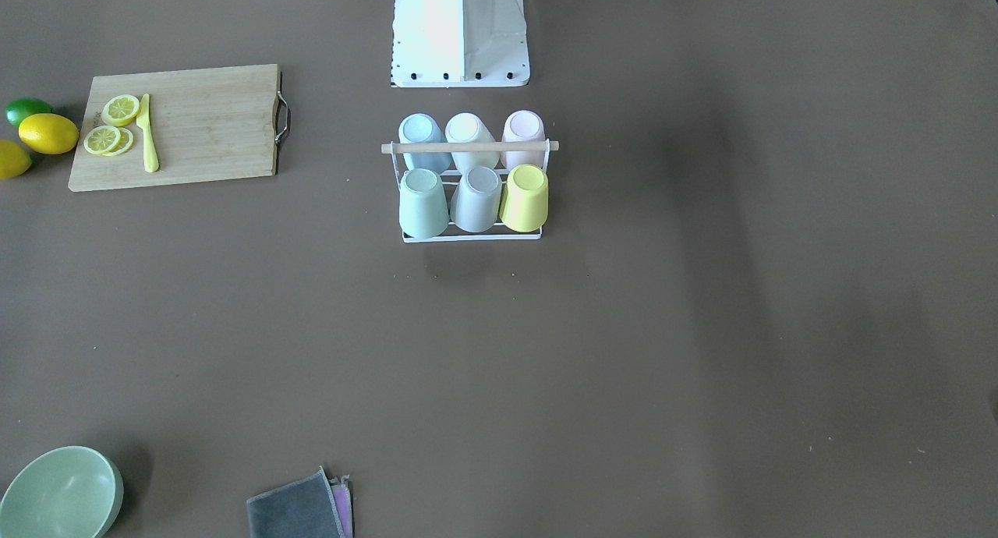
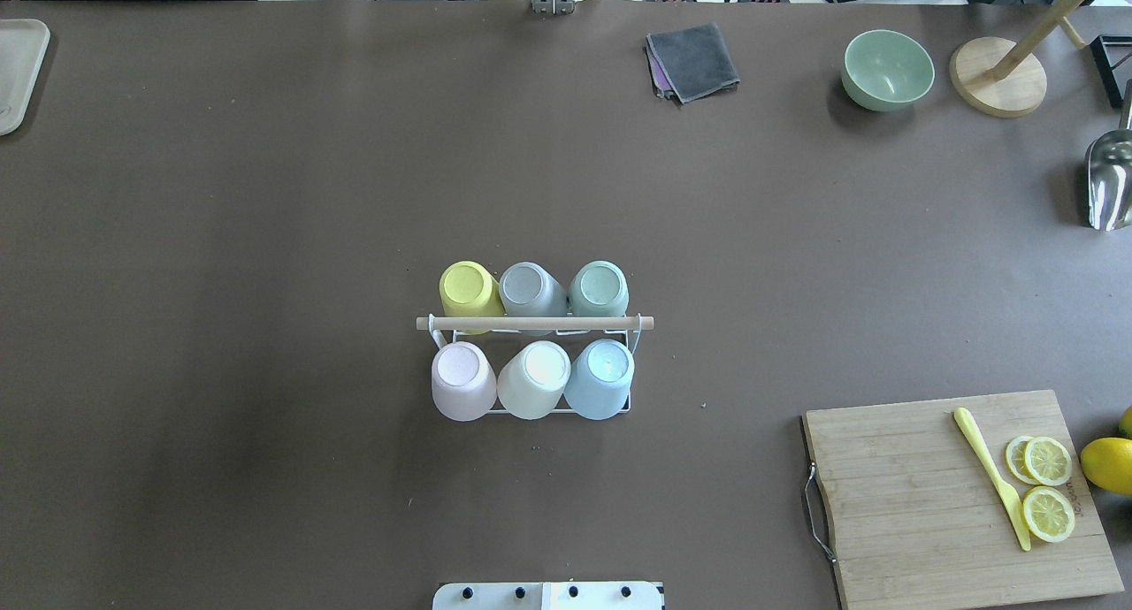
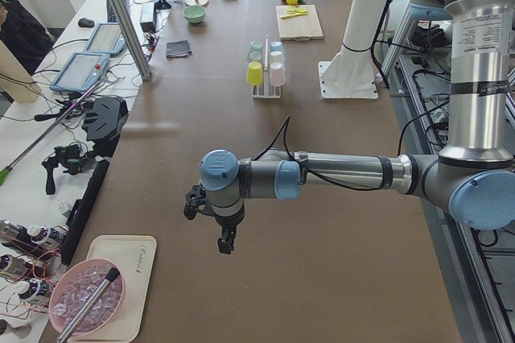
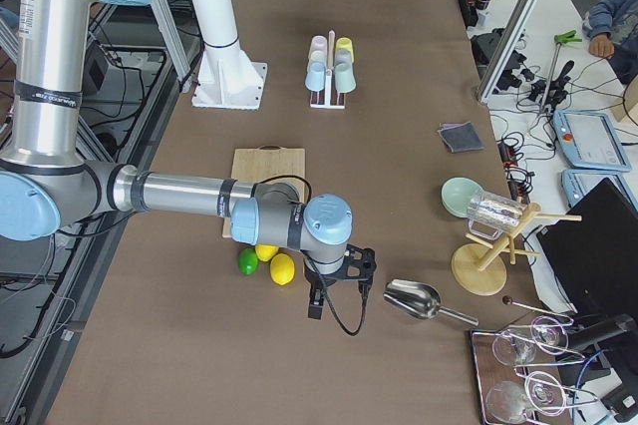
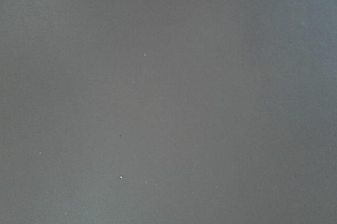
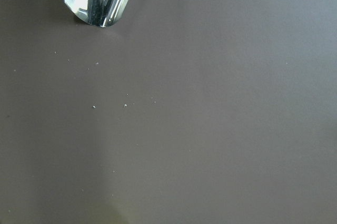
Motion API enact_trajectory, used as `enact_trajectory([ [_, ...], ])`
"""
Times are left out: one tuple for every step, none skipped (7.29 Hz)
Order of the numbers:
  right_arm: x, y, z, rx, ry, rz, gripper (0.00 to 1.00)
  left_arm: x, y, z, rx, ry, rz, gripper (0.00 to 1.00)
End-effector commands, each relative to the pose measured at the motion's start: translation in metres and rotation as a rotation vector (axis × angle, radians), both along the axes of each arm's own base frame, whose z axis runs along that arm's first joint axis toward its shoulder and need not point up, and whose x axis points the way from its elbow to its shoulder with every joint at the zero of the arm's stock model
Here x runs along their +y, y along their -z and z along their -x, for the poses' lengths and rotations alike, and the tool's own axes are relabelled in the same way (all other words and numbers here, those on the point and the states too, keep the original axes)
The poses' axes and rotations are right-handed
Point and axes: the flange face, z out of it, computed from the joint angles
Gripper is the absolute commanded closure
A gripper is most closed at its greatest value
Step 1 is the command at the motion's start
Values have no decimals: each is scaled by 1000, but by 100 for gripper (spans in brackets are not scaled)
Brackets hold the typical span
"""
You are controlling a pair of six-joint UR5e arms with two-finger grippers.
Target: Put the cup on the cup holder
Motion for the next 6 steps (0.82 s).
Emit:
enact_trajectory([
  [0,1,-1,-4,-3,-1,0,0,-1,0,-3,-1,0,2],
  [0,1,-1,-4,-3,-1,0,0,-1,0,-4,-1,1,2],
  [1,1,-1,-13,-5,1,0,-1,1,0,-4,-1,-3,2],
  [1,1,-1,-14,-5,1,0,-2,2,0,-4,-2,-6,2],
  [-1,3,-1,-13,-5,-8,0,-2,2,0,-6,-1,-6,2],
  [-3,5,-1,-15,-5,-15,0,-3,2,0,-6,-4,-9,2],
])
